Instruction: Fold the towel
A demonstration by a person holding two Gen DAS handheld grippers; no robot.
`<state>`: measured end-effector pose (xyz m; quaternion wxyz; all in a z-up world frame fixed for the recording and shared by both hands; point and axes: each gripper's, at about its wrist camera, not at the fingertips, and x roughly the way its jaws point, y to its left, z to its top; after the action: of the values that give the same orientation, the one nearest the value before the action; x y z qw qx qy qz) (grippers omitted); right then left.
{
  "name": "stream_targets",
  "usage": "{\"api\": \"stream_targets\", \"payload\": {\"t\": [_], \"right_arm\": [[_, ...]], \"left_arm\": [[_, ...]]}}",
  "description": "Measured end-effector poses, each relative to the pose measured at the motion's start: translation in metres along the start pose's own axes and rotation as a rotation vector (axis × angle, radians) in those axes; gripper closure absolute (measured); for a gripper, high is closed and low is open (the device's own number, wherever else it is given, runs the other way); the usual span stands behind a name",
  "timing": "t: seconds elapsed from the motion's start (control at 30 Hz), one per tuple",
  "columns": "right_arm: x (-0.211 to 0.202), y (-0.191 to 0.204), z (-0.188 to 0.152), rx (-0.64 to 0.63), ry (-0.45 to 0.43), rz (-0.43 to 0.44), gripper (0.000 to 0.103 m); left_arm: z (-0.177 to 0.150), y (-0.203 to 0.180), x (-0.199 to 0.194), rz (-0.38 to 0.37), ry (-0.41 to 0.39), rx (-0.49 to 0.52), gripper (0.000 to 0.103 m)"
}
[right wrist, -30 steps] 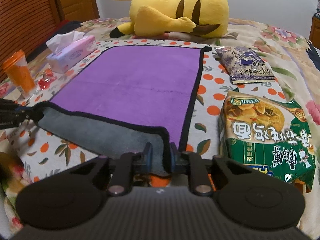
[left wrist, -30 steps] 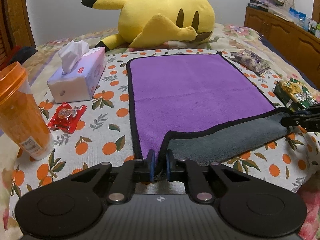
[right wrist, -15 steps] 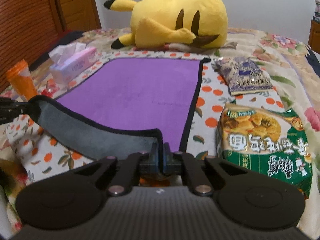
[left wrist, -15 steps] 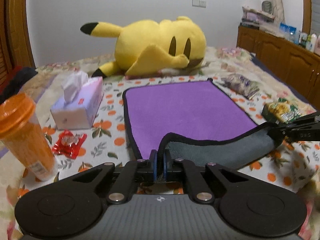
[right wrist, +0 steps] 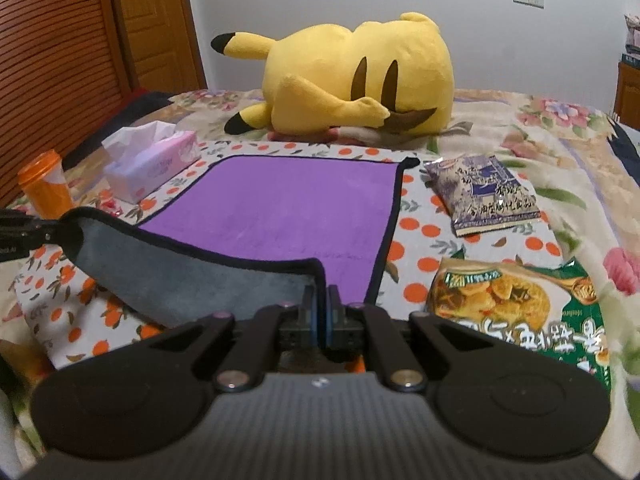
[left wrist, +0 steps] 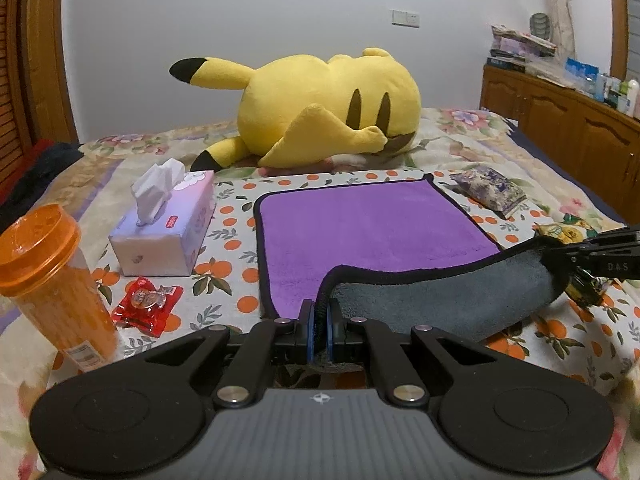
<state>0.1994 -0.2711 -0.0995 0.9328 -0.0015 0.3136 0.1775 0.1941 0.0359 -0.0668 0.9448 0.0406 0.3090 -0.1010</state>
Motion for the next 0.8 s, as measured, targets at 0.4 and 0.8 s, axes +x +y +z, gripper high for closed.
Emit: {"api": "stream_targets", "payload": {"t": [0.4,0.8], "right_arm": [[0.007,-0.004,0.008,-0.025,-0.027,0.001,0.099],[0.011,-0.005,0.032,-0.060,-0.101,0.007,0.099]], "left_arm": [[0.015,0.000,0.006,-0.002,-0.032,0.007,0.097],[0.039,-0.008,0.000,-0.013,-0.090,0.036,0.097]]}}
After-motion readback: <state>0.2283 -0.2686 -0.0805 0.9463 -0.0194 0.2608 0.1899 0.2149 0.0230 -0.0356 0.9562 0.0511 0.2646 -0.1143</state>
